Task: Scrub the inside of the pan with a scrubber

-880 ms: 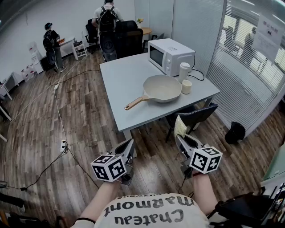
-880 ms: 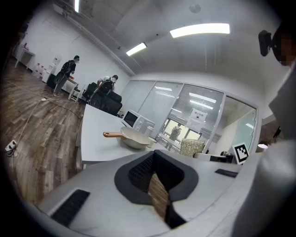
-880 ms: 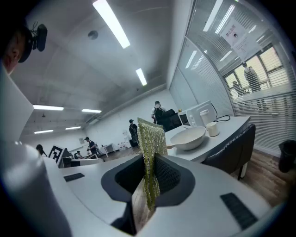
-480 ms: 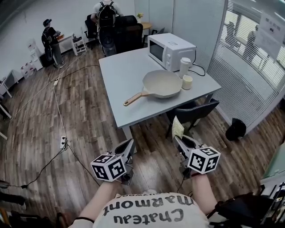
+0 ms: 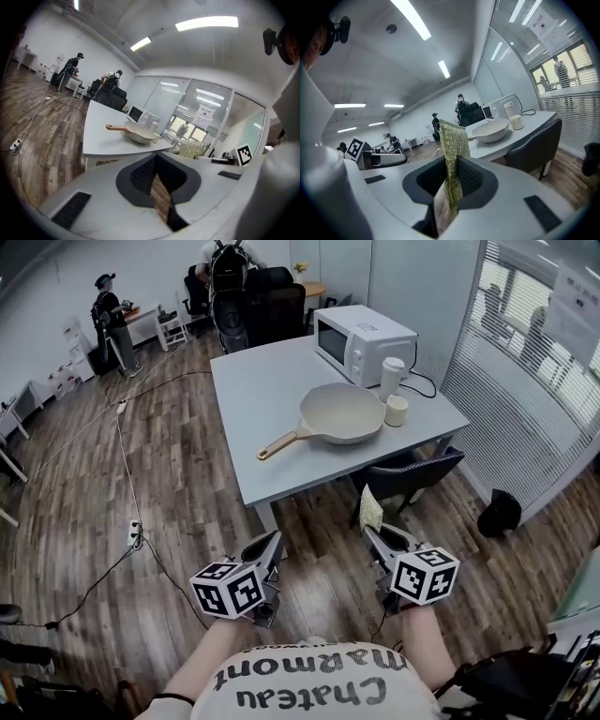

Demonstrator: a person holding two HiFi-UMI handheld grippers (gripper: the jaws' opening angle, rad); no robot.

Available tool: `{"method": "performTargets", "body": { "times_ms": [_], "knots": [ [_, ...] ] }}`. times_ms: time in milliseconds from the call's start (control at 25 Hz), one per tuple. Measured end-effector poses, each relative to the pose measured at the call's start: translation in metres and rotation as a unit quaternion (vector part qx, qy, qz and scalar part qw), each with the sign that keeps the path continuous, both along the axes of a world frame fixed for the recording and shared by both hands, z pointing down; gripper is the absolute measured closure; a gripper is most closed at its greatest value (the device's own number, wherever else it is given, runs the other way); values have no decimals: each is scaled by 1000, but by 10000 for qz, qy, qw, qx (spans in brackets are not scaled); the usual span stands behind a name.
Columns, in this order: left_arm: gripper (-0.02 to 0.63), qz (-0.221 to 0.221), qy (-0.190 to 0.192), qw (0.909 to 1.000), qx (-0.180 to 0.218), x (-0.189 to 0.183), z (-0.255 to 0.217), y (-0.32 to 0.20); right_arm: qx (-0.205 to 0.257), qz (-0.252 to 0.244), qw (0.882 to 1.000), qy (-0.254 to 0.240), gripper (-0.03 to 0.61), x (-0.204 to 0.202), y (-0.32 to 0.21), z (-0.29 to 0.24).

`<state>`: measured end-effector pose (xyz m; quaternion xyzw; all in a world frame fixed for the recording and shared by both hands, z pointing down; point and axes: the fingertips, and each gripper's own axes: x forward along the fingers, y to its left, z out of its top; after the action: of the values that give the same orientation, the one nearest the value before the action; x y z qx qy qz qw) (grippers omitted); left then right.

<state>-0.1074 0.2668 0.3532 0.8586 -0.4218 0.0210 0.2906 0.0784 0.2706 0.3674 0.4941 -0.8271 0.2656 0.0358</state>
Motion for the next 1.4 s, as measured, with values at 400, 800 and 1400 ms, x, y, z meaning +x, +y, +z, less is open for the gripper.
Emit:
{"method": "performTargets", "body": {
  "times_ms": [400,800,1400],
  "knots": [
    [609,-40,-341,9994,-51,7,-1,-12,-48,-131,9999,51,514,12,-15,2],
    [609,-365,-155,9992,-67,11,1,-41,-228,-157,9994,225,514,15,-34,18],
    [609,247,182,9993,-217,30,21,-199,-463,204,9973,535,514,22,-179,14]
  ]
}}
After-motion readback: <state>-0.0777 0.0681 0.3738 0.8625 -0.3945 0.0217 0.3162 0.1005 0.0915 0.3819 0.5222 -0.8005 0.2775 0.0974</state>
